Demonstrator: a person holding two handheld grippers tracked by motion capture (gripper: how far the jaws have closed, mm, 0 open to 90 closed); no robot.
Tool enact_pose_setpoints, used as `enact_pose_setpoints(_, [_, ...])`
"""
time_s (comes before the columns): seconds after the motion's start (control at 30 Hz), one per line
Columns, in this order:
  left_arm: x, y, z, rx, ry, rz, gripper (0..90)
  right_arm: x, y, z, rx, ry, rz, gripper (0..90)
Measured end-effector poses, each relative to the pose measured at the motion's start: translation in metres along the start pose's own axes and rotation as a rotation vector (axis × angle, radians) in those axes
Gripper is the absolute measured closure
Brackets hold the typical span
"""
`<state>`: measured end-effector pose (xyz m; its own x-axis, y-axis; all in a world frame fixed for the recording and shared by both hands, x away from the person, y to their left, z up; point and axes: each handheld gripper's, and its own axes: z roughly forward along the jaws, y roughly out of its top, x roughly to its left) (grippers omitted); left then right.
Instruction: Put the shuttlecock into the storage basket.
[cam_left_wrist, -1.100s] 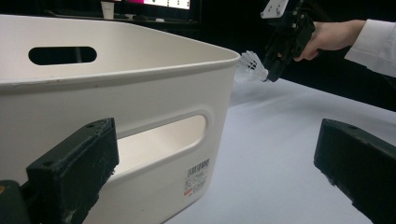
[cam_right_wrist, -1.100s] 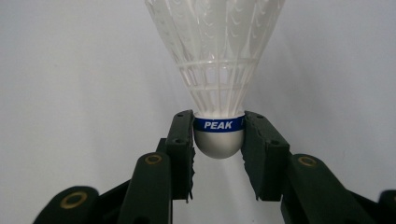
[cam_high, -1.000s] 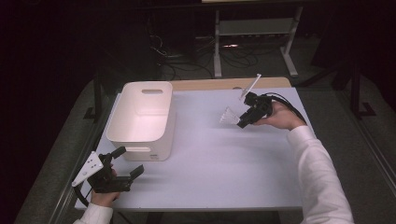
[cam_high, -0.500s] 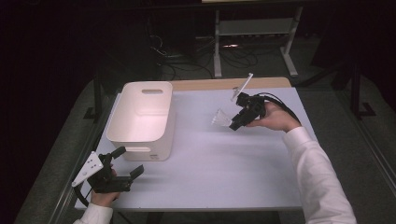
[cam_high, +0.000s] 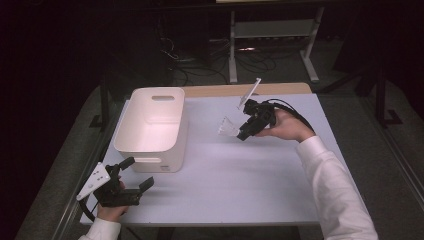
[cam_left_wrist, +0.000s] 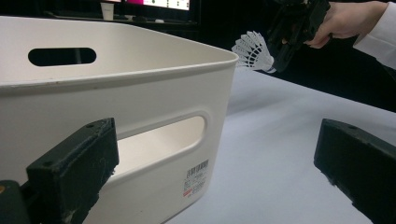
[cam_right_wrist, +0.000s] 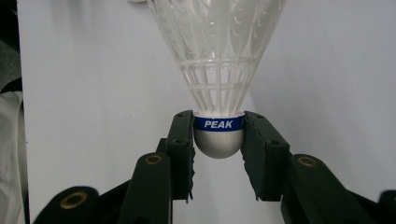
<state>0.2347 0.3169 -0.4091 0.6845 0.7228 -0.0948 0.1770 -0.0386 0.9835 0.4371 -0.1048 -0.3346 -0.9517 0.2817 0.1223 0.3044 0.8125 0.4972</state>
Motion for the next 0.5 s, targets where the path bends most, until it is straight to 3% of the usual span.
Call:
enact_pose_setpoints(0.3, [0.0,0.0,0.0,-0.005,-0.005,0.0,0.0,0.006,0.013,0.002,0.002,0.014,-0.009,63.9])
enact_pose_setpoints(0.5, [0.0,0.0,0.0,-0.007,-0.005,-0.003,0.0,0.012,0.024,0.001,-0.025,0.033,-0.031,63.9])
